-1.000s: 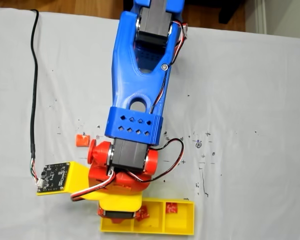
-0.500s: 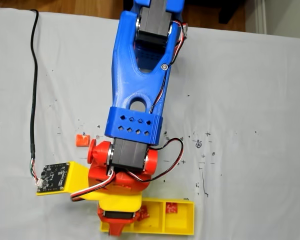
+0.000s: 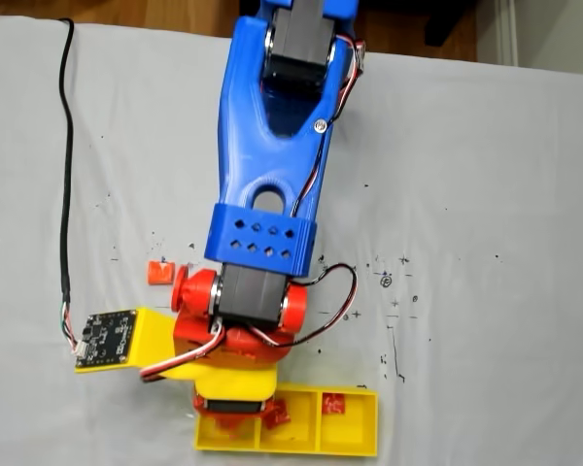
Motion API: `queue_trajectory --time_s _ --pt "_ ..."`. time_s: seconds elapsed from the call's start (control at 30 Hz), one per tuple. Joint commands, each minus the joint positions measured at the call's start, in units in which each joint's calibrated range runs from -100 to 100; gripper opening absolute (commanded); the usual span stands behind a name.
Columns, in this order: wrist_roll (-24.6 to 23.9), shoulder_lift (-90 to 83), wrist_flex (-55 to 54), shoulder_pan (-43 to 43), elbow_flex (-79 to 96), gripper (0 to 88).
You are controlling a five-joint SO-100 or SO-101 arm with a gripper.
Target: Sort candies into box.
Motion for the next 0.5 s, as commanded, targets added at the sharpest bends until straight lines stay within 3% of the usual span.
queue_trajectory --time_s 0.0,0.47 --pt "1.86 -8.63 4.35 1.79 -0.84 0.2" --pt "6.94 -25.76 2.55 2.34 28.92 0.2"
